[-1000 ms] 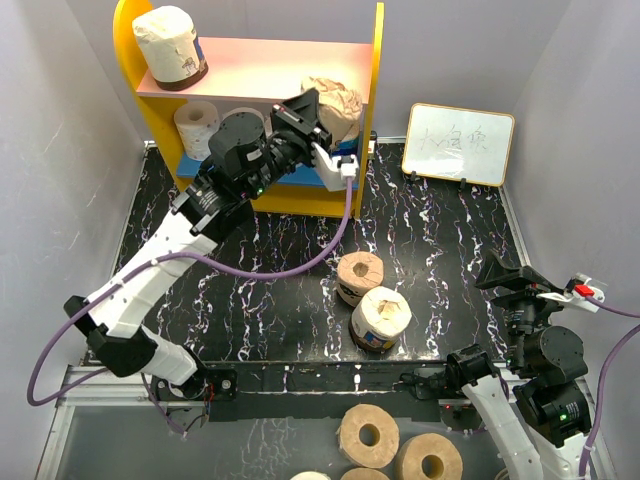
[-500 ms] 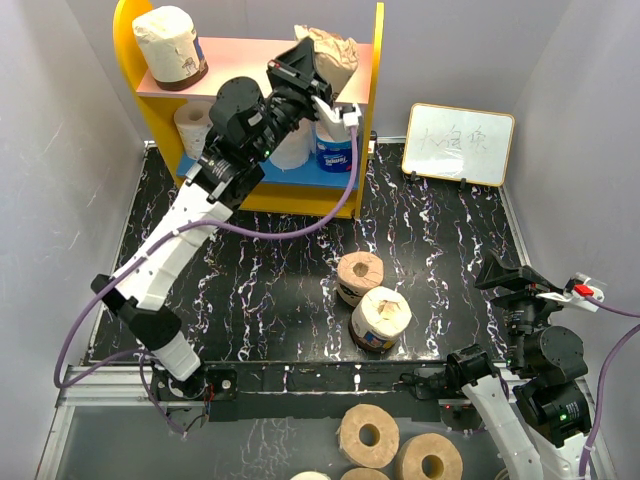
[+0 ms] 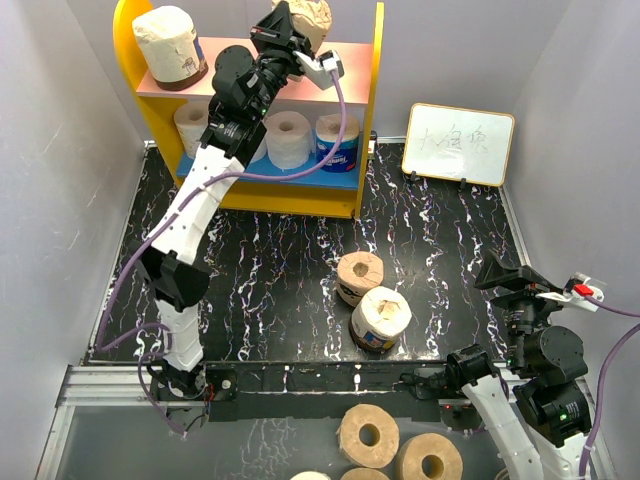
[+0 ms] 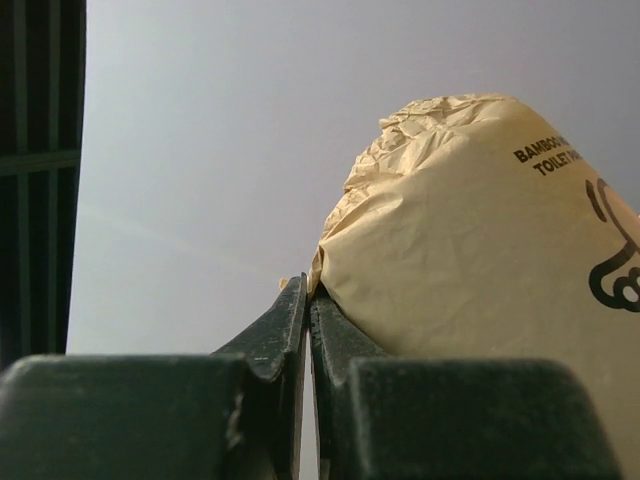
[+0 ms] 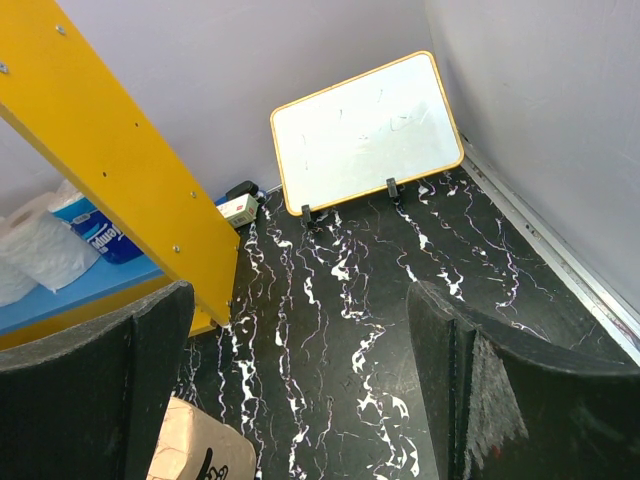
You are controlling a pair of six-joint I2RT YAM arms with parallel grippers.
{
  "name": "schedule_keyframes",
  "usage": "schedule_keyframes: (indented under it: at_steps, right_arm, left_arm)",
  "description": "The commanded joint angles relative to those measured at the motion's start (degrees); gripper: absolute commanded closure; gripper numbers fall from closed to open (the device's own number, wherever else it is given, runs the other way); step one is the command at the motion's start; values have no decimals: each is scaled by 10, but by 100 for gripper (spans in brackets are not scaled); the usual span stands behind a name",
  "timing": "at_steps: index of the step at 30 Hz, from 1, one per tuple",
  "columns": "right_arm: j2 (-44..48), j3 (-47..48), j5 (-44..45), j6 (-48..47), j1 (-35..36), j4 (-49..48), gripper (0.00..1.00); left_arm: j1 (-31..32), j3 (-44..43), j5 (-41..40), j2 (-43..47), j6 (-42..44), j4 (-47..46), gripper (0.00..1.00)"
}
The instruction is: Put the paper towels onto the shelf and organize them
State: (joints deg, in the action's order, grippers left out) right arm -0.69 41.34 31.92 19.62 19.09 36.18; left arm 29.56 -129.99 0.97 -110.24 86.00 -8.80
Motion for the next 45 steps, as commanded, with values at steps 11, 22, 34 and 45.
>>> schedule_keyframes:
  at_steps: [11, 22, 34, 45]
  right_arm:
    - [9, 3, -7, -9, 3, -21, 13]
    - [9, 2, -10, -10, 6, -23, 13]
    - [9, 3, -12, -11, 6, -21, 13]
    - [9, 4, -12, -10, 7, -20, 13]
  left_arm:
    - [-95, -7, 28, -36, -52, -136, 100]
    - [-123, 332, 46, 157, -51, -208, 100]
    - [-147, 249, 45, 141, -29, -168, 92]
    - [-178, 225, 54, 135, -32, -154, 79]
